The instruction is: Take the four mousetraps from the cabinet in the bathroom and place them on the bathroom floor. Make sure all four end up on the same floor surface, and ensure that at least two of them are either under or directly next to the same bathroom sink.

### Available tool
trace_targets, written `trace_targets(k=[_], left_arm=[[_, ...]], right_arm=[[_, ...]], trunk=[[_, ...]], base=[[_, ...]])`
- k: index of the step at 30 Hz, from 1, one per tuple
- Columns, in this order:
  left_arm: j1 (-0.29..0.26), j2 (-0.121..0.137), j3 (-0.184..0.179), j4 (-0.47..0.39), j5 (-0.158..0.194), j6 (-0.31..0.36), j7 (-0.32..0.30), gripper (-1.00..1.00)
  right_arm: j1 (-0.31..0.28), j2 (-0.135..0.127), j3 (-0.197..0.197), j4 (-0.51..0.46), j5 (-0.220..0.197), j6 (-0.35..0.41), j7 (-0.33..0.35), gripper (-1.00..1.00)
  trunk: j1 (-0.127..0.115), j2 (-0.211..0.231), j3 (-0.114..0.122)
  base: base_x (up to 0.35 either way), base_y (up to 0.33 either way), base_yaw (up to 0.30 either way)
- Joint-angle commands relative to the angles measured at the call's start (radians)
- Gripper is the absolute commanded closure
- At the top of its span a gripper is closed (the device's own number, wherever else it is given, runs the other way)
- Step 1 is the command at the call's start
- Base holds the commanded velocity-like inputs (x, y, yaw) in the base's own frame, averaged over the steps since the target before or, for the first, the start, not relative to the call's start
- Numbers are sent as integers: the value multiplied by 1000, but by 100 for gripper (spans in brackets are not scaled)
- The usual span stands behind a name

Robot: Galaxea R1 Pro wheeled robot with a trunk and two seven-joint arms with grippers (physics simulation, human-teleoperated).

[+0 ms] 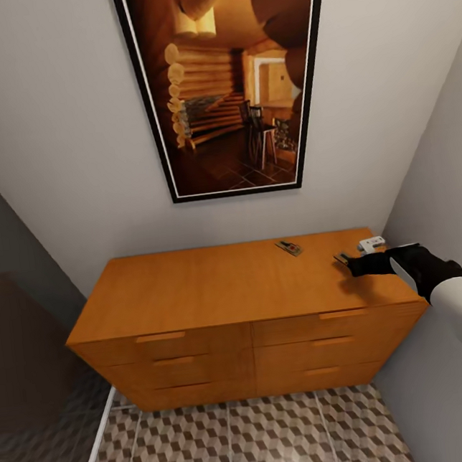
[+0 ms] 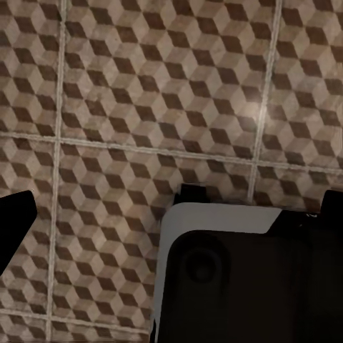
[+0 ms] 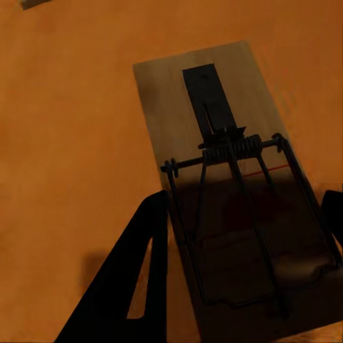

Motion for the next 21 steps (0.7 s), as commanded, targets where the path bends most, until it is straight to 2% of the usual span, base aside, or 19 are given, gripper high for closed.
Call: trace_targets(k=[1,21], left_arm=[[-1,0,-9,2,3,-4,2,-100],[-1,0,-9,2,3,-4,2,-100]], right_arm=[[-1,0,3,-1,1,5,3,100],[-1,0,3,-1,1,5,0,100]], trunk=[[0,-2,-2],[0,-2,-2]], base=[[-199,225,0],[-287,123,0]])
